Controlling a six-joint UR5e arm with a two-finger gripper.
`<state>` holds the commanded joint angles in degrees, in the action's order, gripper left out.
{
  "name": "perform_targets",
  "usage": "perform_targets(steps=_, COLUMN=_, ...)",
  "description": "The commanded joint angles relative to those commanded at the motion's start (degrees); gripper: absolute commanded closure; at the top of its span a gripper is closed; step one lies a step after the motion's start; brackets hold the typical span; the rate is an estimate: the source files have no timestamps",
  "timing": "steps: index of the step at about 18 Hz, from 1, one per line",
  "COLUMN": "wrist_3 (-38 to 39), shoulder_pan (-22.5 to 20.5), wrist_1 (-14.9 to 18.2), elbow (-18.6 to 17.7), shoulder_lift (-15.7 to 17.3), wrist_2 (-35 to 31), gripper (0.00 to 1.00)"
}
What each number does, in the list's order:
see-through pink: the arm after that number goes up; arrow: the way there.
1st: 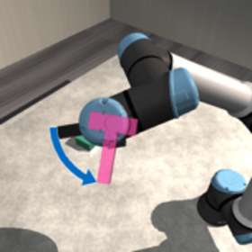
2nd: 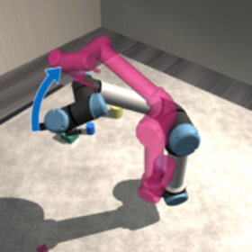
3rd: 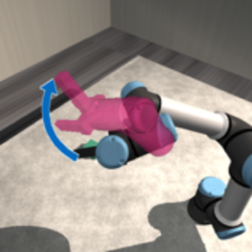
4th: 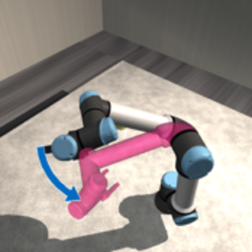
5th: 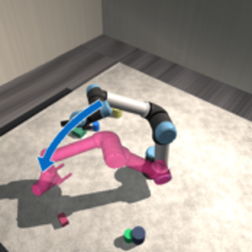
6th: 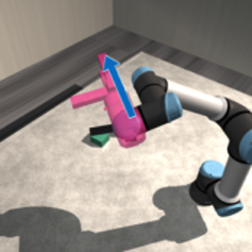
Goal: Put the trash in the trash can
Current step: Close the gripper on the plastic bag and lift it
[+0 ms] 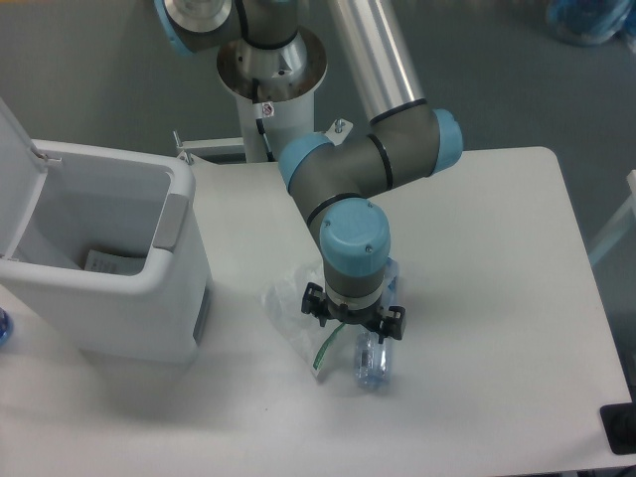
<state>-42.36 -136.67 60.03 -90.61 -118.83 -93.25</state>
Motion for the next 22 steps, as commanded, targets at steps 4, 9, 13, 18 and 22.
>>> perform_targets(steps=4, wrist_3=-0.26, shoulder_pan=0.27, wrist_1=0.61, elbow=-0.35, shoulder_lift=-0.44, wrist_2=-0.36, gripper=0.11)
perform_targets(steps=9, wrist_3=-0.26, shoulder_pan=0.88, wrist_1=2.29, elbow=-0.35, shoulder_lift=-1.14, wrist_2=-0.36, gripper=0.19)
perform_targets(steps=13, wrist_3=-0.26, shoulder_pan=0.88, wrist_1=4.48, elbow=-0.26, shoulder_lift=-1.14, wrist_2=-0.36, gripper=0.34)
perform_targets(steps=18, wrist_3=-0.26, shoulder_pan=0.97, wrist_1=4.66, elbow=-0.26, shoulder_lift=-1.06, wrist_2=-0.27, gripper=0.75)
perform_targets(steps=22, wrist_3=-0.26, shoulder_pan=0.97, wrist_1=4.66, elbow=-0.26, shoulder_lift=-0.79, wrist_2=-0.09, gripper=1.00)
